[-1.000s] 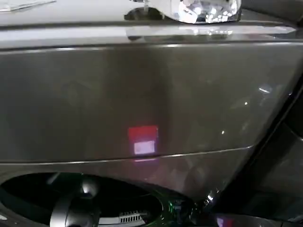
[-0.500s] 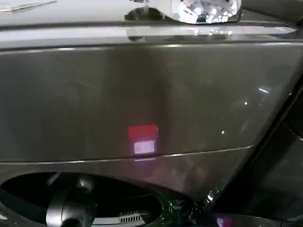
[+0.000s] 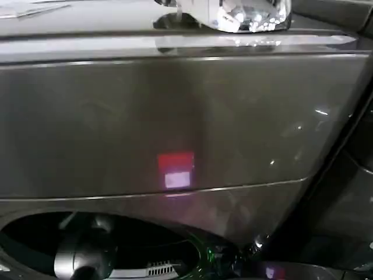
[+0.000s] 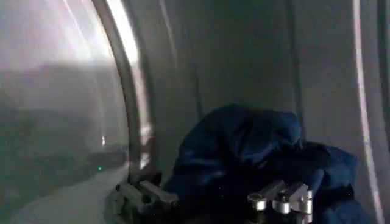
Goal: Grasp the clothes from the dryer.
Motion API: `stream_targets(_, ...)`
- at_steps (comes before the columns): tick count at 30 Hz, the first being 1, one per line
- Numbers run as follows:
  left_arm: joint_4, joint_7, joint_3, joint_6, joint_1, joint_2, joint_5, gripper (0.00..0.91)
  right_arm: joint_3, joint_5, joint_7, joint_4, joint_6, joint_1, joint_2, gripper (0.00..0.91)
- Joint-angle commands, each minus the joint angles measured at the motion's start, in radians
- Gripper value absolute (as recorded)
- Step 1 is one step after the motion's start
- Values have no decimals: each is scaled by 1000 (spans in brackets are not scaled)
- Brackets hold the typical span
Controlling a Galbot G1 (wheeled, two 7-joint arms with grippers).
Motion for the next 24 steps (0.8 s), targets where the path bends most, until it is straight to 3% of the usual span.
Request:
stream_targets(1, 8, 64, -2, 3, 28, 6, -21, 0, 0, 0, 1, 2, 0, 1, 1, 907)
stream_targets(19, -115, 49, 26, -2, 67, 16, -161, 0, -6, -1, 1, 3, 0, 4, 1, 907)
stream_targets(24, -260, -42, 27, 26, 97, 17, -284, 0, -6, -1, 0, 4, 2, 2, 2, 907)
